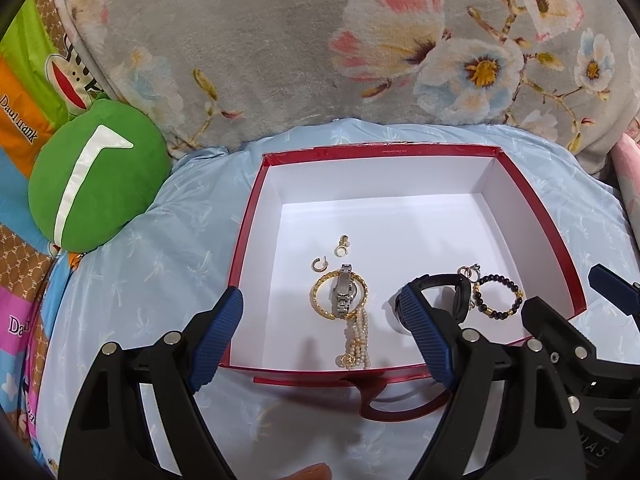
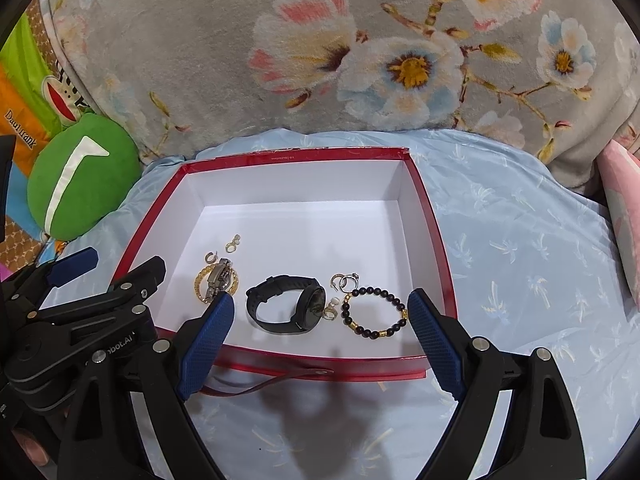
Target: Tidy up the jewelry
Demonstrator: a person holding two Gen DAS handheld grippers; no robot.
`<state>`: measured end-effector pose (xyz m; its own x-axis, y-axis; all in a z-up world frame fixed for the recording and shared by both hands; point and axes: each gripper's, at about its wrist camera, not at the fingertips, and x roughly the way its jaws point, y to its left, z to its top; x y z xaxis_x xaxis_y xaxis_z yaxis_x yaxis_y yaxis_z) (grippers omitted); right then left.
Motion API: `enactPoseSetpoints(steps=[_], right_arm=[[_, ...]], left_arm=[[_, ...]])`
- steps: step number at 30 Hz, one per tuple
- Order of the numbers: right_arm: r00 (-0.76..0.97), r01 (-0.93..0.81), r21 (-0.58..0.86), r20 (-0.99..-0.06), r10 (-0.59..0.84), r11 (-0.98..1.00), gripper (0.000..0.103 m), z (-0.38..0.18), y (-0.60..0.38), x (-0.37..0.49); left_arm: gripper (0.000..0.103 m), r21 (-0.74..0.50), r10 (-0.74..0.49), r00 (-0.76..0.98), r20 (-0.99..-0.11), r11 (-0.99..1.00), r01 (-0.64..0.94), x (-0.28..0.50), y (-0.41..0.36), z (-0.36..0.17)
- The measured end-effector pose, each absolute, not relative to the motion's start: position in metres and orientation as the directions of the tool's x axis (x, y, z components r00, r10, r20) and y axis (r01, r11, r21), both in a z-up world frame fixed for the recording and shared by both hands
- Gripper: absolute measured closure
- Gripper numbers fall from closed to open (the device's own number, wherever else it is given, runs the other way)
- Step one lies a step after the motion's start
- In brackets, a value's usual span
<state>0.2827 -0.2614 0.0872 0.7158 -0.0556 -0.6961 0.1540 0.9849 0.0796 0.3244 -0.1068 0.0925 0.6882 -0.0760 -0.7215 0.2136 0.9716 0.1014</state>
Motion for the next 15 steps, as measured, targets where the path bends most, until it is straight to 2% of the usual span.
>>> enactPoseSetpoints(steps=[15], right_arm=[[0.712,0.164,0.071,-0.699,-0.068,0.984,0.017,0.0852,-0.2608,0.2749]], left_arm=[[0.024,0.108,-0.063,0.682,-0.729,0.973,0.205,0.3151,-0.1051,0.0916]])
